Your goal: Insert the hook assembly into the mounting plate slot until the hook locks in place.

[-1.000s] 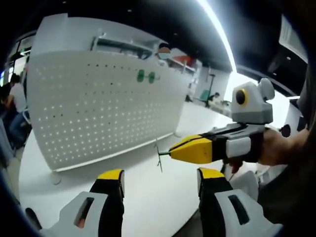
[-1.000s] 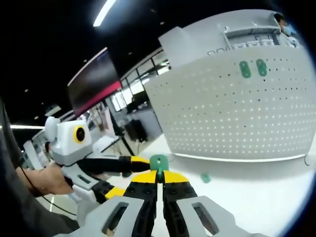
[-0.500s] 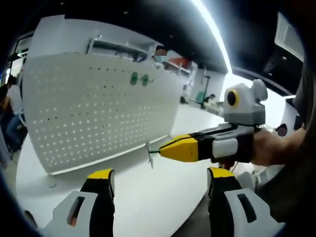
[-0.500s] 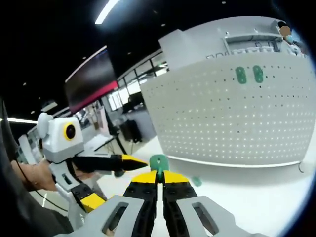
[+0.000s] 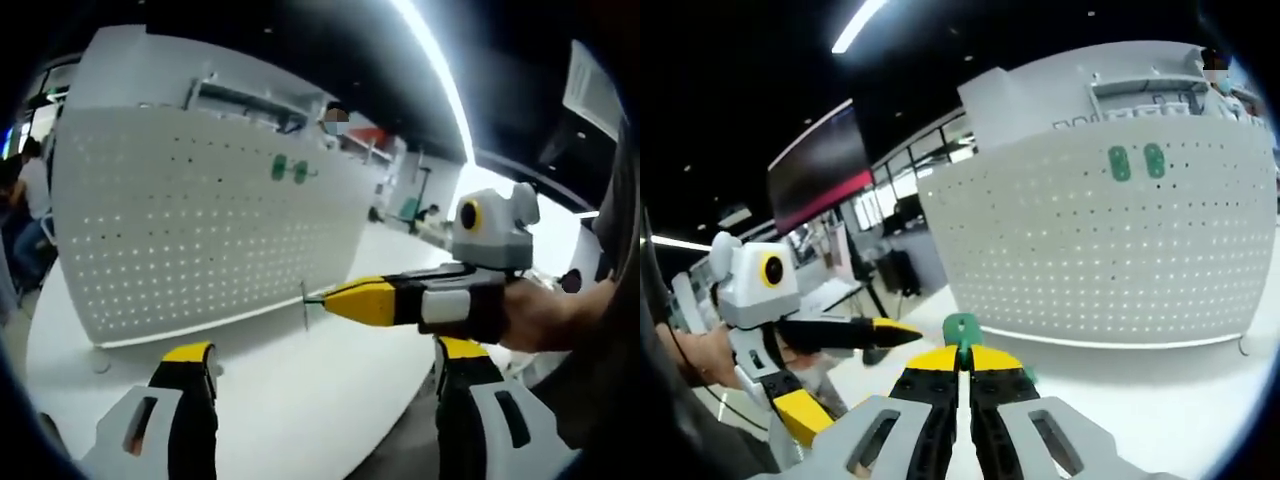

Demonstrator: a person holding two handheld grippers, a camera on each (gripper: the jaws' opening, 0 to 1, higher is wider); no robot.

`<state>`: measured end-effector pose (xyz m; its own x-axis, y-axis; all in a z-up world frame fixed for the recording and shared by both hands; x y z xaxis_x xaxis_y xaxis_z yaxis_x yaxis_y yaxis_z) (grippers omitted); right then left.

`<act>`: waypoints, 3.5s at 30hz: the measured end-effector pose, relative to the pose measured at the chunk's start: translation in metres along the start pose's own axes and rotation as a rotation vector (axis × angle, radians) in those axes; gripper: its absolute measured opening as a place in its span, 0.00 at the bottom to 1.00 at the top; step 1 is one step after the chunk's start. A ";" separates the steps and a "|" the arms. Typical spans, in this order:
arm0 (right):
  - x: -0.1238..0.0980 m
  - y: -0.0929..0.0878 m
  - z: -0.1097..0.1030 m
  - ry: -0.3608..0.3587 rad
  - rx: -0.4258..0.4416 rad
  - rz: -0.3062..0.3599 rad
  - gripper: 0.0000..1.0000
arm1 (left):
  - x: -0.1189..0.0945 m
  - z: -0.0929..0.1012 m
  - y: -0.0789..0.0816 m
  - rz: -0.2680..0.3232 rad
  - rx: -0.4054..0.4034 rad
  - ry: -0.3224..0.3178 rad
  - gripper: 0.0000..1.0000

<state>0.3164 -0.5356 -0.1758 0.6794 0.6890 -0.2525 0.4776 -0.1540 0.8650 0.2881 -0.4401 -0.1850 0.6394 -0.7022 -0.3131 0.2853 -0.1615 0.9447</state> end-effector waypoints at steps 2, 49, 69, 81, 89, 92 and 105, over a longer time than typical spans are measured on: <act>0.000 0.002 0.001 -0.003 -0.001 0.008 0.00 | 0.000 -0.001 0.000 -0.001 -0.003 0.004 0.93; 0.002 0.122 0.115 -0.317 -0.126 0.385 0.00 | -0.002 -0.014 0.009 0.023 -0.054 0.043 0.99; -0.004 0.141 0.155 -0.419 -0.118 0.442 0.00 | -0.007 -0.022 0.017 0.021 -0.043 0.066 0.98; -0.014 0.158 0.175 -0.468 -0.115 0.488 0.00 | -0.007 -0.025 0.013 0.010 -0.048 0.074 0.98; -0.013 0.163 0.185 -0.483 -0.113 0.492 0.00 | -0.008 -0.030 0.012 0.004 -0.044 0.081 0.97; -0.014 0.166 0.184 -0.486 -0.117 0.502 0.00 | -0.008 -0.030 0.011 0.000 -0.048 0.083 0.97; -0.006 0.184 0.192 -0.491 -0.128 0.530 0.00 | -0.006 -0.032 0.007 -0.011 -0.053 0.090 0.97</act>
<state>0.5070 -0.7045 -0.0980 0.9868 0.1437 0.0748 -0.0330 -0.2740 0.9612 0.3094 -0.4150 -0.1800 0.6969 -0.6348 -0.3336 0.3286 -0.1307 0.9354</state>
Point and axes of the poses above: the point that each gripper's makers call its tool centre point, and the gripper's own axes: x roughly forward along the fingers, z roughly to its right, y roughly out of its top, the point moved 5 cm from there along -x, roughly backward along the fingers, and after that the axes turned 11 degrees about x, right-handed, at the moved point
